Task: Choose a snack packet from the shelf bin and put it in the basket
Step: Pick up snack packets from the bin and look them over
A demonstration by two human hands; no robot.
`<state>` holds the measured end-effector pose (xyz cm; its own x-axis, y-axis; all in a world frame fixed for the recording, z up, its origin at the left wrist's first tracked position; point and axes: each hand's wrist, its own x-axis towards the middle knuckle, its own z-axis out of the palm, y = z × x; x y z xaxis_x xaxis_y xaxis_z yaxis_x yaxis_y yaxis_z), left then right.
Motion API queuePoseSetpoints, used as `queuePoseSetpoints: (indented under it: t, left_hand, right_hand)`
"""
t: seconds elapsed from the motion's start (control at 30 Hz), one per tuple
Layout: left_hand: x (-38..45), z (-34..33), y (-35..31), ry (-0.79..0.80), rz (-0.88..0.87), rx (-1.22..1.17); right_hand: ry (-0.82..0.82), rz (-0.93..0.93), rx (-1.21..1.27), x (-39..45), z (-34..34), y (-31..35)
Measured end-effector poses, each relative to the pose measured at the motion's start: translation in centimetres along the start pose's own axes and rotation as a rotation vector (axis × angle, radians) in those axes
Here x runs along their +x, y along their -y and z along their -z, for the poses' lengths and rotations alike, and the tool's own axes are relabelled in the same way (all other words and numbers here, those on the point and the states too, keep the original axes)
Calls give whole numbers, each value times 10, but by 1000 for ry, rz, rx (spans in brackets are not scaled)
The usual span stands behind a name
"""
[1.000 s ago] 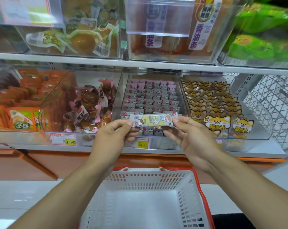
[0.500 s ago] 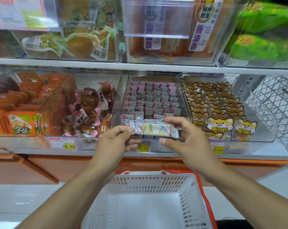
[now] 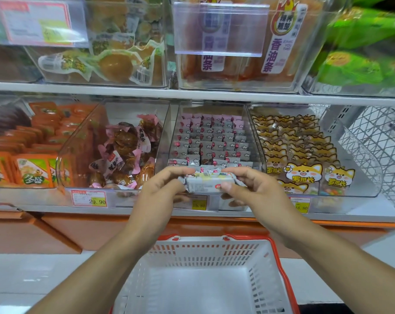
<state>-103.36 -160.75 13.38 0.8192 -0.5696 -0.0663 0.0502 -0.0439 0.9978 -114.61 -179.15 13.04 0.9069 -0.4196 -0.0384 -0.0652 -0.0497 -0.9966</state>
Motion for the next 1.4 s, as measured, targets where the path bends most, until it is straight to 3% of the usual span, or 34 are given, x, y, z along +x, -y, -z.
queuePoseSetpoints:
  t: [0.23,0.53,0.63,0.83,1.07,1.4]
  left_hand:
    - [-2,-1,2,48,-10,-19]
    - [0,0,4,5,103,-11]
    - [0,-2,3,-21,129,1]
    - [-3,-2,1,28,38,9]
    - [-3,-3,6,13,43,15]
    - [3,-3,11,-1,96,-17]
  right_hand:
    - [29,-33,86,1,1,5]
    - [87,160,-241,0,1,4]
    - [79,113,-278,-1,0,0]
    - [55,-101,80,2,-1,4]
    - [12,-299,284,7,-4,7]
    - [26,-349,482,8,-1,13]
